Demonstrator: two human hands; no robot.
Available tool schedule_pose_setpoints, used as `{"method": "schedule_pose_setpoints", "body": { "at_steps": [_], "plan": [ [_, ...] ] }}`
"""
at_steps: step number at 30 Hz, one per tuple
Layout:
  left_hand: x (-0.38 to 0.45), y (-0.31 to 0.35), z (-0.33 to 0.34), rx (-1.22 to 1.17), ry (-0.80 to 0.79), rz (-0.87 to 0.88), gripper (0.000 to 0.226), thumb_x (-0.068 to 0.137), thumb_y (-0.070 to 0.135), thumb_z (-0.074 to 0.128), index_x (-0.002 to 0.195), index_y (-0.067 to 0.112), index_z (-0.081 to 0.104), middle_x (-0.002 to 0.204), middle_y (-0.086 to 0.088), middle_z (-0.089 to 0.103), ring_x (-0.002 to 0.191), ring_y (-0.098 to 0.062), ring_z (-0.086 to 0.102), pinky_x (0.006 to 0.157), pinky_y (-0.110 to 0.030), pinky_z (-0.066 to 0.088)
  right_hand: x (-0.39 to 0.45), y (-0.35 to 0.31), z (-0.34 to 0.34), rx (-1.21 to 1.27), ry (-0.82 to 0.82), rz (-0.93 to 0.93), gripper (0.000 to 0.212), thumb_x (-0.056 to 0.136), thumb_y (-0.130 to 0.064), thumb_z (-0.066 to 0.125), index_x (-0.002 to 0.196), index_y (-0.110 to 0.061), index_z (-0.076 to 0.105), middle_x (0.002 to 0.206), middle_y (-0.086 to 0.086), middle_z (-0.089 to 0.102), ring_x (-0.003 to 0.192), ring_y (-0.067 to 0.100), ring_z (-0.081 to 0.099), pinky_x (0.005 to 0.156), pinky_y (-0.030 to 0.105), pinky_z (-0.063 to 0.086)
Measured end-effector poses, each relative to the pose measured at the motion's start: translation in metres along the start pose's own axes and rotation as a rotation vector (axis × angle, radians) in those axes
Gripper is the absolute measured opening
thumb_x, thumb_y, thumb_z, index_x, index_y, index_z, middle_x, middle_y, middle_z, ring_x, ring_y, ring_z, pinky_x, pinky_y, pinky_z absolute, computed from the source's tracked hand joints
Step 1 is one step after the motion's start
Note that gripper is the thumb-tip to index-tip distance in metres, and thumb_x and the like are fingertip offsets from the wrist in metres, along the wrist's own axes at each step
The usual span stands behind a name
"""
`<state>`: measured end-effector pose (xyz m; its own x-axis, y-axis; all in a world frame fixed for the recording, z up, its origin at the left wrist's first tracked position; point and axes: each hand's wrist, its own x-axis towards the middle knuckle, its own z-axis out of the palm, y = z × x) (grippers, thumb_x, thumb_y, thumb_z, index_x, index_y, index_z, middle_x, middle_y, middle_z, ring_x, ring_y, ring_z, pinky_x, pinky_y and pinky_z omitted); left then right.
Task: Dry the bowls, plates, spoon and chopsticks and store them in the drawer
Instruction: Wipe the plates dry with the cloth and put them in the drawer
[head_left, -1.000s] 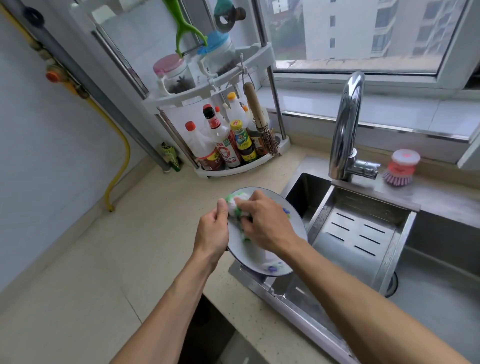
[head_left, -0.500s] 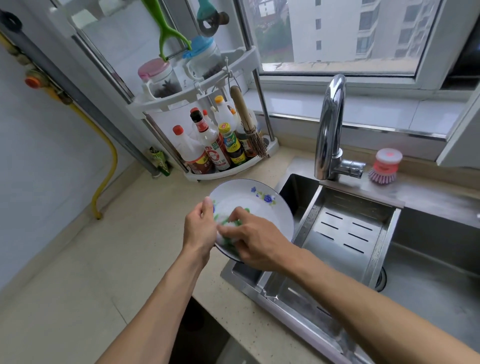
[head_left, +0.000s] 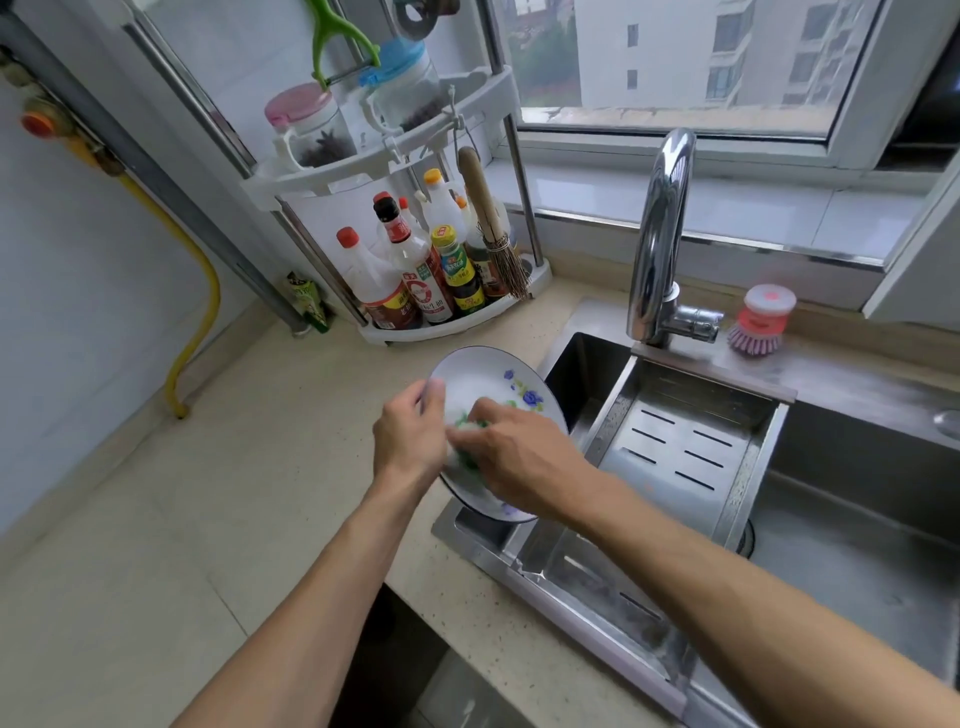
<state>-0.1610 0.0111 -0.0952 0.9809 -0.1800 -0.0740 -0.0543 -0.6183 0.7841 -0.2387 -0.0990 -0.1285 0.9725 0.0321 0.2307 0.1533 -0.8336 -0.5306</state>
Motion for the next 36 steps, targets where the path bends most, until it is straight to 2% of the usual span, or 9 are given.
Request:
{"method": "schedule_pose_setpoints", "body": {
  "at_steps": [3, 8, 12, 15, 18, 21, 27, 32, 36],
  "plan": [
    [0.004, -0.002, 0.0, -0.019, 0.044, -0.011, 0.043, 0.105, 0.038, 0.042, 0.077, 0.01, 0.057, 0.074, -0.011, 0.059, 0.067, -0.018, 0.05, 0.059, -0.031, 0.039, -0.001, -0.015, 0.013, 0.14, 0.036, 0.067, 0.019, 0.097, -0.028, 0.058, 0.112, -0.026, 0.069, 0.098, 0.004, 0.047, 0.08, 0.025, 0.05, 0.063, 0.036, 0.042],
    [0.005, -0.009, -0.01, 0.043, 0.083, 0.027, 0.04, 0.106, 0.036, 0.039, 0.073, 0.018, 0.052, 0.069, 0.002, 0.053, 0.063, -0.015, 0.046, 0.056, -0.032, 0.034, -0.025, 0.018, 0.004, -0.036, -0.294, 0.121, 0.036, 0.098, -0.012, 0.052, 0.127, -0.029, 0.064, 0.101, -0.002, 0.043, 0.104, 0.024, 0.053, 0.08, 0.037, 0.048],
    [-0.004, 0.001, -0.002, 0.119, 0.159, 0.152, 0.042, 0.106, 0.032, 0.041, 0.066, 0.022, 0.038, 0.059, 0.005, 0.039, 0.057, -0.014, 0.036, 0.054, -0.035, 0.027, -0.019, -0.017, 0.014, 0.041, -0.164, 0.19, 0.03, 0.091, -0.013, 0.05, 0.115, -0.023, 0.064, 0.094, 0.003, 0.046, 0.091, 0.031, 0.057, 0.072, 0.036, 0.045],
    [-0.003, 0.002, -0.006, 0.135, 0.15, 0.199, 0.04, 0.107, 0.032, 0.041, 0.068, 0.023, 0.043, 0.059, 0.007, 0.043, 0.056, -0.01, 0.039, 0.054, -0.033, 0.029, -0.026, -0.009, 0.019, 0.103, -0.154, 0.199, 0.037, 0.097, -0.021, 0.052, 0.13, -0.035, 0.058, 0.099, 0.0, 0.044, 0.091, 0.026, 0.053, 0.072, 0.034, 0.043],
    [-0.001, -0.001, -0.003, 0.083, 0.152, 0.149, 0.036, 0.107, 0.035, 0.039, 0.083, 0.015, 0.058, 0.073, 0.001, 0.059, 0.067, -0.016, 0.052, 0.057, -0.033, 0.038, -0.025, 0.01, 0.015, -0.068, -0.172, 0.389, 0.036, 0.096, -0.022, 0.053, 0.13, -0.031, 0.06, 0.103, 0.004, 0.049, 0.099, 0.03, 0.058, 0.079, 0.036, 0.049],
    [-0.001, -0.001, 0.002, 0.04, 0.17, 0.078, 0.041, 0.106, 0.034, 0.04, 0.07, 0.017, 0.047, 0.065, 0.001, 0.046, 0.063, -0.018, 0.042, 0.056, -0.035, 0.031, -0.017, -0.018, 0.015, -0.009, -0.034, 0.324, 0.024, 0.089, -0.013, 0.054, 0.108, -0.019, 0.067, 0.091, 0.007, 0.057, 0.089, 0.032, 0.06, 0.07, 0.035, 0.043],
    [0.0, 0.009, -0.005, 0.042, 0.103, 0.035, 0.046, 0.106, 0.032, 0.039, 0.062, 0.02, 0.036, 0.06, 0.004, 0.038, 0.058, -0.016, 0.035, 0.054, -0.034, 0.026, -0.011, -0.001, 0.019, 0.084, 0.194, 0.439, 0.032, 0.101, -0.028, 0.043, 0.124, -0.022, 0.065, 0.103, 0.009, 0.057, 0.085, 0.033, 0.059, 0.076, 0.036, 0.049],
    [0.004, 0.007, -0.009, 0.006, 0.02, 0.071, 0.044, 0.106, 0.034, 0.042, 0.066, 0.016, 0.044, 0.061, 0.003, 0.043, 0.06, -0.017, 0.038, 0.057, -0.034, 0.03, -0.004, -0.021, 0.018, 0.186, 0.167, 0.212, 0.038, 0.089, -0.029, 0.048, 0.122, -0.029, 0.067, 0.098, 0.007, 0.051, 0.075, 0.033, 0.056, 0.07, 0.036, 0.046],
    [-0.001, 0.008, -0.007, 0.034, -0.035, 0.087, 0.044, 0.106, 0.034, 0.042, 0.066, 0.016, 0.041, 0.059, 0.004, 0.038, 0.059, -0.018, 0.033, 0.055, -0.033, 0.024, 0.012, 0.005, 0.013, 0.153, 0.284, 0.444, 0.03, 0.096, -0.026, 0.046, 0.118, -0.023, 0.067, 0.099, 0.01, 0.052, 0.086, 0.035, 0.059, 0.073, 0.036, 0.047]
  ]
}}
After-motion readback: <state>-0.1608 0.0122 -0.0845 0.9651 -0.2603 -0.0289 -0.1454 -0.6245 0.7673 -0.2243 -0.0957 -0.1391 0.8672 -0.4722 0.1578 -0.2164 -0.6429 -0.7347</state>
